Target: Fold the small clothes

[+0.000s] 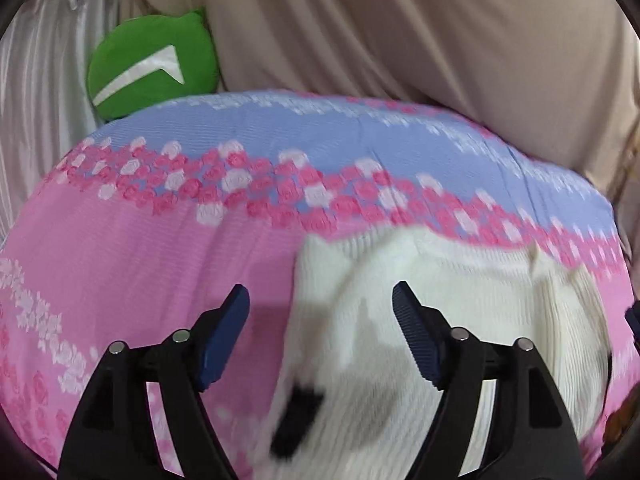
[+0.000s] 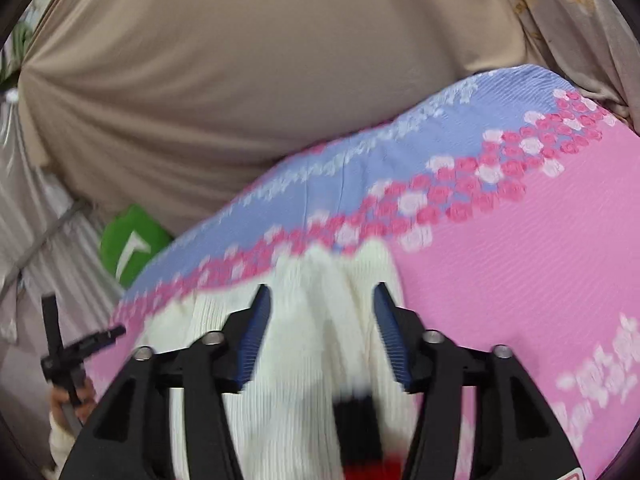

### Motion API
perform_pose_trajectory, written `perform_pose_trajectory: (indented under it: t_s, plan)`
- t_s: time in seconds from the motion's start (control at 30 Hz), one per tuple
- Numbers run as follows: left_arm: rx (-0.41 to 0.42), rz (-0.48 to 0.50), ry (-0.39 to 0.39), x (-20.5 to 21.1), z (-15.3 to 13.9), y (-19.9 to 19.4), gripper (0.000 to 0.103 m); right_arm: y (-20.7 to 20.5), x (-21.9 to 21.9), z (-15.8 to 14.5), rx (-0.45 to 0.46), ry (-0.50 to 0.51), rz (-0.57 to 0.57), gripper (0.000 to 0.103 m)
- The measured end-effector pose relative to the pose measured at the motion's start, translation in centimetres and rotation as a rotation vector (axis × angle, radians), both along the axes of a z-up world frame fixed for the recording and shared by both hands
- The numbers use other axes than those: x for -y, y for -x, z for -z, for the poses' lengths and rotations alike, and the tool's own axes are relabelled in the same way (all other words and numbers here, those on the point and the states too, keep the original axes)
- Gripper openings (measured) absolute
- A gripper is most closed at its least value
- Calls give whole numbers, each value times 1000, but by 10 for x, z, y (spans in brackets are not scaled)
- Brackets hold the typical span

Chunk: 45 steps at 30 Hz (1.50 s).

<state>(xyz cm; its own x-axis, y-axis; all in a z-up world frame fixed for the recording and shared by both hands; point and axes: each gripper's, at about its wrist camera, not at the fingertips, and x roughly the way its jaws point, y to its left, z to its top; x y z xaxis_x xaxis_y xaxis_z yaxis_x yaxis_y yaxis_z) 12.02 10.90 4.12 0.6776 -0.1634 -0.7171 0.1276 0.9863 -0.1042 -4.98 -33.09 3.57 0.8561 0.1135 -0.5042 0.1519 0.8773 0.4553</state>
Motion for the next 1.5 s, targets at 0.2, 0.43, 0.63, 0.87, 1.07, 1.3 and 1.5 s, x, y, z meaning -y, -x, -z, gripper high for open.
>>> perform_pose_trajectory:
  t_s: [0.2,0.43,0.63,0.87,1.07,1.3,1.5]
  plan:
    - [-176,60,-13,2,52,41,62,48,-24,38,-149,71,-21,73]
    - [-132,0,10,-11,38,53,8,51,-49,29,-149,188,-62,7]
    - [-142,-45,-42,-29,42,69,9,91,-23,12,-108,127,11,6]
    - [-124,-42,-3,-30,30,80,30,78,-15,36,-207,84,42,25]
    - [28,25,36,-4,-17,42,84,33,-31,-26,-25,182,-27,72]
    - [-182,76,15,28,43,-40,37,-73,-44,30,-260,270,-131,63]
    - [-24,112,104,12,-13,-21,7,-57,-37,-23,-59,220,-116,7]
